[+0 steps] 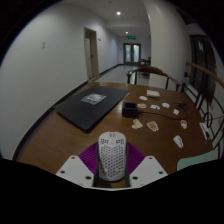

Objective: Arrange mouse

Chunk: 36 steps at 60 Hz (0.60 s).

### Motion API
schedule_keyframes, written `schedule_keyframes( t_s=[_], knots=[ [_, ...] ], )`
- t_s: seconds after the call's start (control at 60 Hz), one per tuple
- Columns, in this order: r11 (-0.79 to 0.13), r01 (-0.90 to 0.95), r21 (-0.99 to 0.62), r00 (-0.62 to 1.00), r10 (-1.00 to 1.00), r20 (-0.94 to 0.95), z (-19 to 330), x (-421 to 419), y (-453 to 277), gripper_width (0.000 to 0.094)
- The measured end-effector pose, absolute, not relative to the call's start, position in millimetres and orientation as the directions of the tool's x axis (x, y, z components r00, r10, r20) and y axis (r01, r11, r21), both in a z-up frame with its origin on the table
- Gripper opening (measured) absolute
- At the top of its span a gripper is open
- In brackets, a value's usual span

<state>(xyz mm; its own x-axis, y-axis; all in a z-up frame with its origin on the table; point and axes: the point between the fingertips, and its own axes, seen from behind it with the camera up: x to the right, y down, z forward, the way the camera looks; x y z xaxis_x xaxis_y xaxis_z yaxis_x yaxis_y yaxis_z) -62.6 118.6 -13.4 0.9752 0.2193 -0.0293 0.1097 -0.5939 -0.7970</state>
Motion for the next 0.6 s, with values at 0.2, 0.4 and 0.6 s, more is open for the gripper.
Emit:
schedule_keyframes(
  t_s=[0.2,0.4,0.6],
  knots=[
    [-0.366,0.086,-0.927,0.978,0.21,0.008,130.9,3.3,79.0,0.0348],
    [-0.365,0.077,-0.928,0.996,-0.016,0.089,155.9,179.5,23.3,0.0348],
    [-0.599,-0.023,-0.801,0.995,-0.09,0.039,7.6,242.8,-4.3,0.0346]
  ],
)
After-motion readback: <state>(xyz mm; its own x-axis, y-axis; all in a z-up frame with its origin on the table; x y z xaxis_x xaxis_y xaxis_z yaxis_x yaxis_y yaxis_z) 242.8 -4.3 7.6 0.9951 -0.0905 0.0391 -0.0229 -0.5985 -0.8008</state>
